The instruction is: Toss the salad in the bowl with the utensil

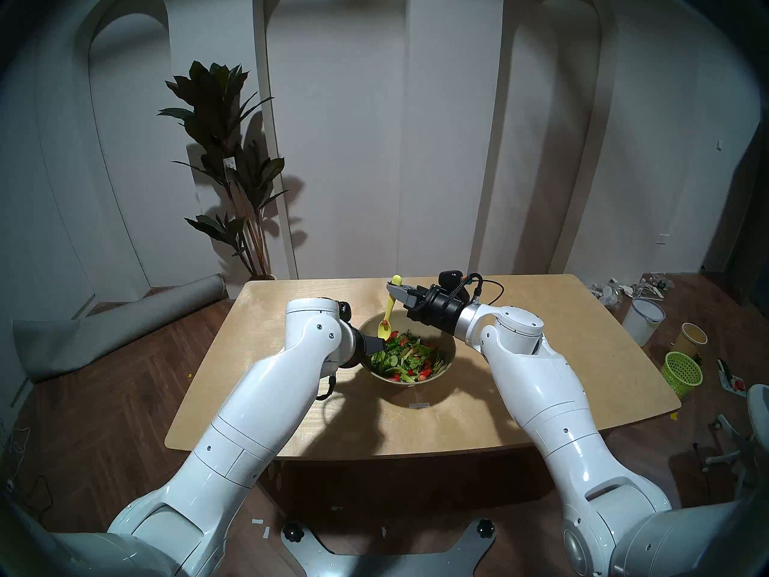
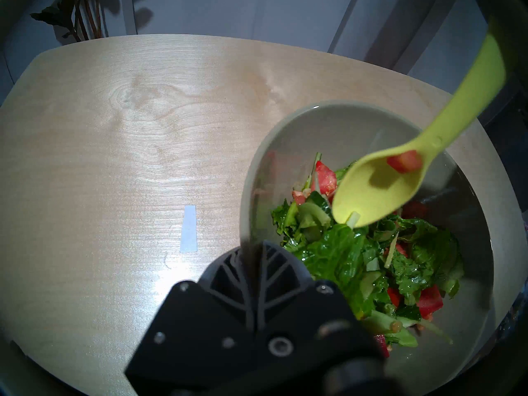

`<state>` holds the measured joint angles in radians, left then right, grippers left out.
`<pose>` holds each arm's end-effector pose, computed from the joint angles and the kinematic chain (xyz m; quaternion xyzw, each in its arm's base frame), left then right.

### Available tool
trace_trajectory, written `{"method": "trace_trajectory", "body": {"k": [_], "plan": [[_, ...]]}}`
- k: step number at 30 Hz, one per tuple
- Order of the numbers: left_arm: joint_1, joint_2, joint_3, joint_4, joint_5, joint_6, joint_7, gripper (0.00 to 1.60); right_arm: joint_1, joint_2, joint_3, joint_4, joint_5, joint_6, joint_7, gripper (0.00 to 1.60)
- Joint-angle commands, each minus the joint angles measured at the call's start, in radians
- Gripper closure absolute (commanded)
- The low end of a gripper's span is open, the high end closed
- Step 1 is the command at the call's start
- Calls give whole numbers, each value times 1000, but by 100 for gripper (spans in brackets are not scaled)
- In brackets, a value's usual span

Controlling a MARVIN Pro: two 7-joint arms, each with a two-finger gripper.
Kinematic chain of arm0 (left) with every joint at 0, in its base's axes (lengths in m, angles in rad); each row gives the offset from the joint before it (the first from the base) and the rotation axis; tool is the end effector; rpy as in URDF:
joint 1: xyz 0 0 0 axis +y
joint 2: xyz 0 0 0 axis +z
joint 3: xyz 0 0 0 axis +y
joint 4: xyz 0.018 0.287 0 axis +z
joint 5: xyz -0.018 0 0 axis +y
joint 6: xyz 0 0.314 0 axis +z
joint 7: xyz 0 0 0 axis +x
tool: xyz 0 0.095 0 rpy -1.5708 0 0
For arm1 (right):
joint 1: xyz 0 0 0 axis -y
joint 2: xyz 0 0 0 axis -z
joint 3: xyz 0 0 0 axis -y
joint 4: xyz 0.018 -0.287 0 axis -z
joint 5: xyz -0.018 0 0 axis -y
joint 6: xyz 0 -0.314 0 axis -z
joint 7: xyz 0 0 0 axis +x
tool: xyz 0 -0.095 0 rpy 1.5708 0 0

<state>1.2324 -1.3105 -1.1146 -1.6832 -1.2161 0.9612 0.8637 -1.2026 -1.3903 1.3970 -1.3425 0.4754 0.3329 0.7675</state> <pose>0.4380 -0.0896 -0.2556 0.9410 -0.0047 0.3241 0.0970 0.4860 0.0640 -0.2392 -0.6684 -0.2139 -0.5731 0.4230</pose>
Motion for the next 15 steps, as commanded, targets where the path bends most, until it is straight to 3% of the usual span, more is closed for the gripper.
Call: {"method": "trace_trajectory", "body": {"k": [1,11,15], "plan": [[-4,0,-1,-3,1,-1,21,160,-20,38,64,-88,37,29,6,160],[-4,2,0,-3,3,-1,14,160,114,23,77,72,-10,-43,-6,160],[-4,-1,-2,-3,1,-1,23,160,115,48,64,189,-35,-137,62,160]]}}
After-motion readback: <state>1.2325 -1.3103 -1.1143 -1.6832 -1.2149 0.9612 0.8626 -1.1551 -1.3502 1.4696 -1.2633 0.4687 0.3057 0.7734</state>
